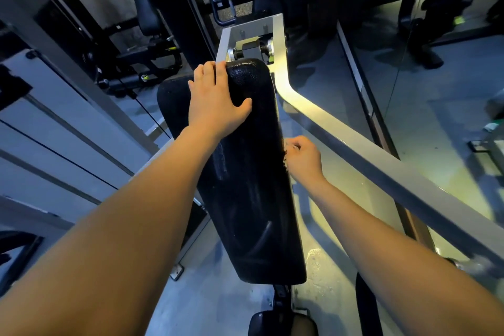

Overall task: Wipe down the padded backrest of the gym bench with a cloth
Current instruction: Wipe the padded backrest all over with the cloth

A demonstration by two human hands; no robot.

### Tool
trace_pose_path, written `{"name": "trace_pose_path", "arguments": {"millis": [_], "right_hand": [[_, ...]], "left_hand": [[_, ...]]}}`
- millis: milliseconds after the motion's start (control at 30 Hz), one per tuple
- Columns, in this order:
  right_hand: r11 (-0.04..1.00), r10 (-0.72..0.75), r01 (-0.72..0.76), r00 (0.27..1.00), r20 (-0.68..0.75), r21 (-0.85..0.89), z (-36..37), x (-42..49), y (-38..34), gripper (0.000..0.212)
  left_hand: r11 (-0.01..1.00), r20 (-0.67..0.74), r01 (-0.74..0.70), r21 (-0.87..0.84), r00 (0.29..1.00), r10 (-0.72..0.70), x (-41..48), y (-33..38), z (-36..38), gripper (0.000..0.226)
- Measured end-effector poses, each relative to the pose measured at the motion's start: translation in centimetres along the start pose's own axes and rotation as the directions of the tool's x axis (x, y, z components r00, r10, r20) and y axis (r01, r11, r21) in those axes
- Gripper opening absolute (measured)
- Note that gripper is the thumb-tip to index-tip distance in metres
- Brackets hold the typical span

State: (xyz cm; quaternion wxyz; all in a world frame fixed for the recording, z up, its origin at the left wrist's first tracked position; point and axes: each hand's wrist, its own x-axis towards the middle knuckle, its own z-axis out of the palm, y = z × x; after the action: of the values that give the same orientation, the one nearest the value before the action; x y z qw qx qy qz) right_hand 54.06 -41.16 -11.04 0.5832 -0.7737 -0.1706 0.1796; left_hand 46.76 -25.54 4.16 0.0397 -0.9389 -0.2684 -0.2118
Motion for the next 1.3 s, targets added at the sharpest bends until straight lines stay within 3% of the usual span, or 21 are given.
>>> {"name": "trace_pose_path", "arguments": {"millis": [100,233,300,400,500,600,700,933,1167,1300], "right_hand": [[0.976,-0.137,0.154,0.984,-0.114,0.151,-0.4,1.8,-5.7,0.021],[0.950,-0.292,0.307,0.937,-0.191,0.057,0.2,1.8,-7.1,0.018],[0.959,-0.282,0.285,0.941,-0.186,-0.012,1.0,0.3,-3.8,0.020],[0.990,-0.112,0.100,0.986,-0.126,-0.097,1.6,-2.2,1.8,0.025],[0.997,0.009,-0.016,0.996,-0.094,-0.076,1.3,-1.6,2.0,0.023],[0.992,-0.070,0.080,0.992,-0.104,0.097,0.2,0.9,-3.2,0.025],[0.973,-0.163,0.180,0.979,-0.121,0.142,-0.3,2.5,-5.6,0.022],[0.999,0.030,-0.029,0.997,0.065,-0.017,-0.6,-0.4,1.4,0.024],[0.979,-0.134,0.133,0.991,-0.007,0.154,-1.2,2.1,-4.4,0.018],[0.995,-0.056,0.055,0.998,0.013,0.089,-0.5,0.3,-0.4,0.021]], "left_hand": [[1.000,0.004,0.011,-0.021,1.000,-0.011,-0.1,0.0,0.2,0.092],[0.999,0.010,0.006,-0.041,1.000,-0.006,-0.1,-0.3,0.3,0.094],[0.999,0.009,0.000,-0.054,1.000,0.001,0.0,-0.4,0.3,0.092],[0.998,0.004,0.005,-0.061,1.000,-0.005,-0.1,-0.5,0.5,0.092],[0.998,0.015,0.014,-0.068,1.000,-0.013,-0.1,-0.5,0.6,0.094],[0.997,0.029,0.025,-0.074,0.999,-0.023,-0.1,-0.6,0.7,0.093],[0.997,0.045,0.029,-0.075,0.999,-0.025,0.0,-0.8,0.6,0.093],[0.994,0.045,0.046,-0.101,0.998,-0.041,-0.2,-0.7,0.5,0.092],[0.989,0.046,0.074,-0.127,0.997,-0.069,-0.3,-0.4,0.4,0.092],[0.987,0.046,0.084,-0.135,0.996,-0.078,-0.3,-0.3,0.6,0.093]]}}
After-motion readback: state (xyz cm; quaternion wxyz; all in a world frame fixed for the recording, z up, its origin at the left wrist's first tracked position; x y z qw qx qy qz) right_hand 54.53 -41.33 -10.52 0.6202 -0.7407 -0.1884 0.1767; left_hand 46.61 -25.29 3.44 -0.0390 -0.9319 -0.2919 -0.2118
